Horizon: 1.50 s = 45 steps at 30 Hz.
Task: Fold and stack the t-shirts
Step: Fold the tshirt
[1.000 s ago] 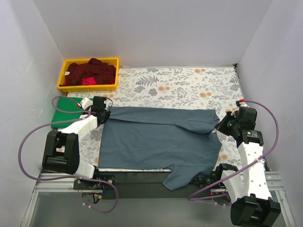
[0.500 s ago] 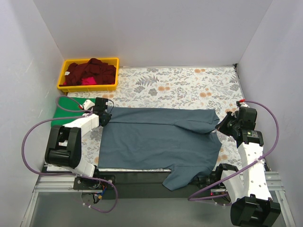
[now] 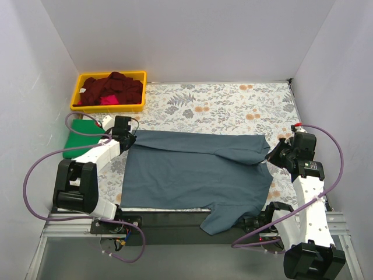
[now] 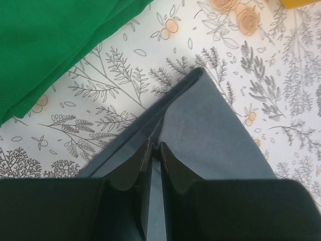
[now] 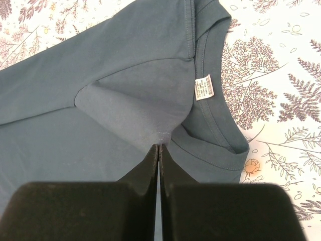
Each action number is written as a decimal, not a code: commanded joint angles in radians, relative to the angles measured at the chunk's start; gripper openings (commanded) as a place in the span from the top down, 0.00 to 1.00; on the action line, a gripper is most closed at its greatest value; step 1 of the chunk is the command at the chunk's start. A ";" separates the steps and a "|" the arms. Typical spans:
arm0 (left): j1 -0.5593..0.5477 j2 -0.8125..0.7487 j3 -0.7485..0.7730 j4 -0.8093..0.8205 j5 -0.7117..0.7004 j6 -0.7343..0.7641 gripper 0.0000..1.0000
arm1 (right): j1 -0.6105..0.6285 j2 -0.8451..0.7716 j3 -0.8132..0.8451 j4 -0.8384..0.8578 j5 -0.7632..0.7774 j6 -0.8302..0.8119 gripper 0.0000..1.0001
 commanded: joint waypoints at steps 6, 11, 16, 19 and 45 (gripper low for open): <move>-0.001 0.009 -0.078 -0.024 -0.036 -0.069 0.88 | 0.001 -0.019 -0.006 -0.001 0.004 -0.014 0.99; -0.001 0.007 -0.069 -0.074 -0.057 -0.095 0.63 | 0.001 -0.027 -0.024 -0.024 0.028 -0.018 0.96; -0.001 -0.097 -0.022 -0.110 -0.057 -0.034 0.40 | 0.000 -0.033 0.014 -0.033 0.062 -0.061 0.68; -0.001 -0.186 0.000 -0.122 -0.060 0.059 0.29 | 0.017 -0.037 0.056 -0.055 0.134 -0.092 0.63; -0.017 -0.427 -0.106 -0.094 0.070 0.345 0.23 | 0.825 0.634 0.128 0.226 0.410 -0.147 0.80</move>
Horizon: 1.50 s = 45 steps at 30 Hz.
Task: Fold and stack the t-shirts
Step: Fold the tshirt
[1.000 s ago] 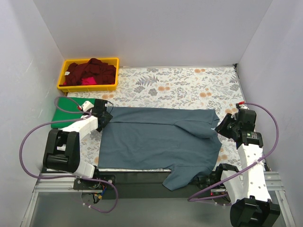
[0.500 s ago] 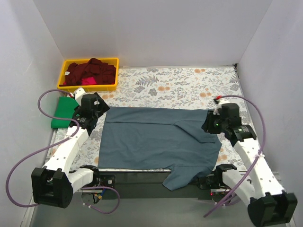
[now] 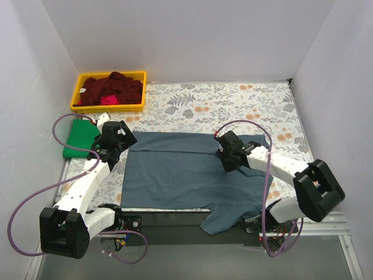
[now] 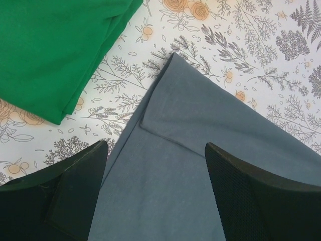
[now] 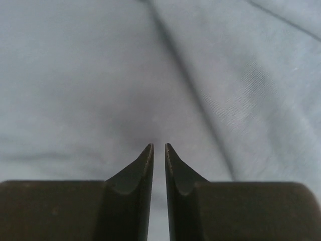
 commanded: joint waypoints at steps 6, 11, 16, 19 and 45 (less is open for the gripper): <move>-0.006 -0.023 -0.004 0.008 0.016 0.025 0.23 | 0.003 0.117 0.076 0.048 0.240 -0.060 0.82; -0.006 -0.023 -0.004 0.008 0.021 0.025 0.23 | -0.010 0.156 0.099 0.049 0.277 -0.089 0.82; -0.004 -0.023 -0.004 0.008 0.019 0.025 0.23 | -0.043 0.173 0.117 0.054 0.301 -0.123 0.82; -0.006 -0.021 -0.004 0.008 0.019 0.025 0.23 | -0.069 0.176 0.128 0.057 0.307 -0.143 0.82; -0.006 -0.003 -0.006 0.012 0.041 0.031 0.23 | -0.155 0.299 0.240 0.077 0.195 -0.289 0.79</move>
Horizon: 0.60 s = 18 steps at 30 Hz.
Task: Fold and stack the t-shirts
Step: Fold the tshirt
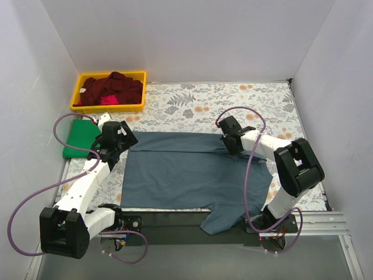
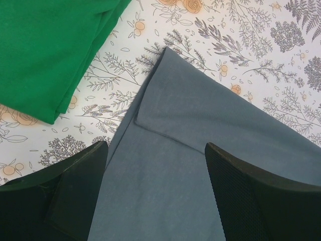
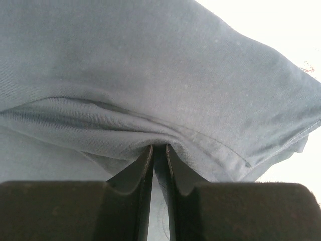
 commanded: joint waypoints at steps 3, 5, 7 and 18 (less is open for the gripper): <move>-0.006 -0.001 -0.007 0.010 0.006 0.016 0.23 | -0.008 -0.042 0.057 -0.004 -0.066 0.003 0.79; -0.006 -0.001 -0.004 0.012 0.008 0.016 0.23 | -0.005 -0.078 0.056 -0.015 -0.124 0.012 0.77; -0.006 0.000 -0.004 0.011 0.009 0.017 0.23 | 0.003 -0.129 0.044 -0.016 -0.154 0.023 0.75; -0.006 0.003 -0.006 0.010 0.008 0.017 0.23 | 0.031 -0.205 -0.041 -0.015 -0.267 0.035 0.75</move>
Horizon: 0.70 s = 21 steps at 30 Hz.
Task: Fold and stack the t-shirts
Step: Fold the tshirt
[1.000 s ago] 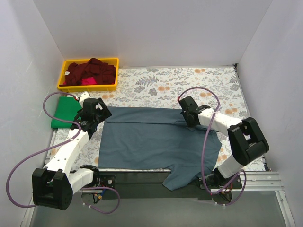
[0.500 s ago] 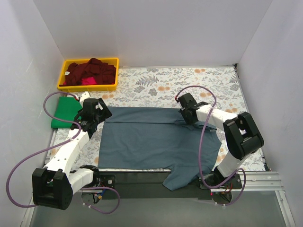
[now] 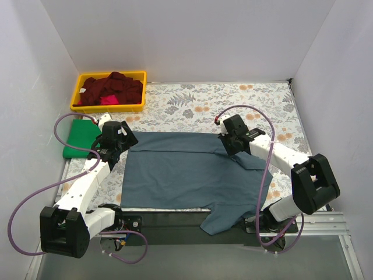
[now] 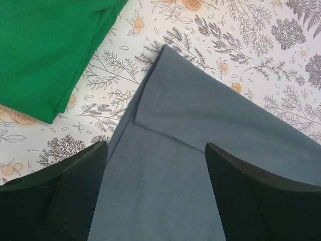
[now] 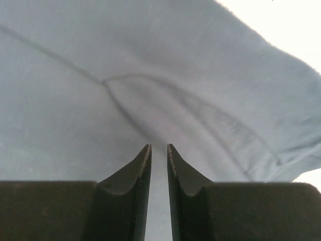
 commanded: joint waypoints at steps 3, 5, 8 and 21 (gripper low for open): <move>-0.006 -0.005 -0.006 0.010 0.003 0.016 0.23 | 0.016 -0.014 -0.050 0.001 -0.062 0.038 0.76; -0.006 -0.003 -0.007 0.010 0.006 0.016 0.23 | 0.016 -0.020 -0.075 0.005 -0.041 0.045 0.76; -0.006 -0.005 -0.006 0.010 0.007 0.016 0.23 | 0.016 -0.022 -0.093 0.011 0.013 0.045 0.76; -0.006 -0.002 -0.007 0.010 0.007 0.018 0.23 | 0.016 0.053 -0.073 0.028 0.076 0.022 0.75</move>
